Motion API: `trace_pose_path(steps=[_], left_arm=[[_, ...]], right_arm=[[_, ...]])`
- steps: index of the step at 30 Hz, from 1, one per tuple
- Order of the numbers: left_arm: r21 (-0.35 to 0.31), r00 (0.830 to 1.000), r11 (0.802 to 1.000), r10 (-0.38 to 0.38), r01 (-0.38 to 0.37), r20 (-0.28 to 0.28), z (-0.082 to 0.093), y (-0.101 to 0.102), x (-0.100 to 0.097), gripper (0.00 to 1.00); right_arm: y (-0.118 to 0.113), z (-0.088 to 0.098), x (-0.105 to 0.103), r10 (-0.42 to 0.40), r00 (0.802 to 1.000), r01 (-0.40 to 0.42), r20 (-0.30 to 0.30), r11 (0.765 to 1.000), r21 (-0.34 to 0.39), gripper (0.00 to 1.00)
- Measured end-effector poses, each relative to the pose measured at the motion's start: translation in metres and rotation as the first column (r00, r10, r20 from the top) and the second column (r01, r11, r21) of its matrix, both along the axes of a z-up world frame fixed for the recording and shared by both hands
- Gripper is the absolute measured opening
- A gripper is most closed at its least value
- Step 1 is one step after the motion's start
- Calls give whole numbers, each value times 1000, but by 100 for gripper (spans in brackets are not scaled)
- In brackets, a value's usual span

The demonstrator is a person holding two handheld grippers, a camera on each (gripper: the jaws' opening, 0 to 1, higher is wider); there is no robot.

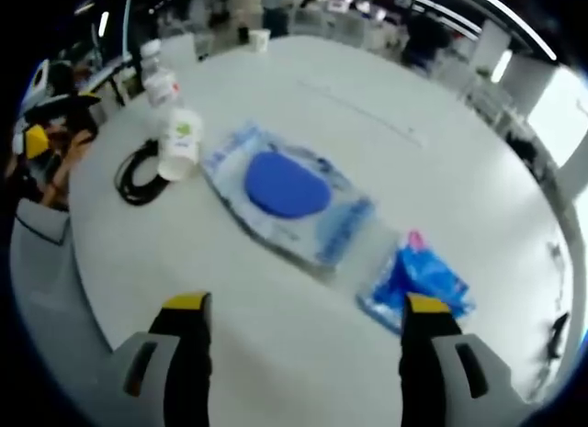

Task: Arrange the tabletop items into an orderly group along one side of the table until the central work area is clear of visible clutter.

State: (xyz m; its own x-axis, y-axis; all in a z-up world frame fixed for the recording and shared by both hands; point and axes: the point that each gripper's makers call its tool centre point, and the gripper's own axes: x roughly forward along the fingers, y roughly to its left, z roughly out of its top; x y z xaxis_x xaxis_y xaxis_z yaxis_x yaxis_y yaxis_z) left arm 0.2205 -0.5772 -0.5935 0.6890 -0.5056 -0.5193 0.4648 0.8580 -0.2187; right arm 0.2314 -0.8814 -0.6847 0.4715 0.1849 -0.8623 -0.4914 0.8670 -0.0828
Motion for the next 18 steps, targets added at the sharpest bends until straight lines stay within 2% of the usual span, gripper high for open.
trace_pose_path(steps=[6,12,18], left_arm=[[-12,1000,1000,4,-4,-8,-4,5,-3,99],[-20,1000,1000,-11,11,-21,-9,5,-7,99],[-33,1000,999,-26,26,0,-10,7,-10,99]], right_arm=[[1,-2,-4,-3,1000,3,-9,1000,8,82],[1,-2,-13,6,1000,-7,21,1000,29,81],[0,-3,-20,-21,1000,22,-6,1000,19,81]])
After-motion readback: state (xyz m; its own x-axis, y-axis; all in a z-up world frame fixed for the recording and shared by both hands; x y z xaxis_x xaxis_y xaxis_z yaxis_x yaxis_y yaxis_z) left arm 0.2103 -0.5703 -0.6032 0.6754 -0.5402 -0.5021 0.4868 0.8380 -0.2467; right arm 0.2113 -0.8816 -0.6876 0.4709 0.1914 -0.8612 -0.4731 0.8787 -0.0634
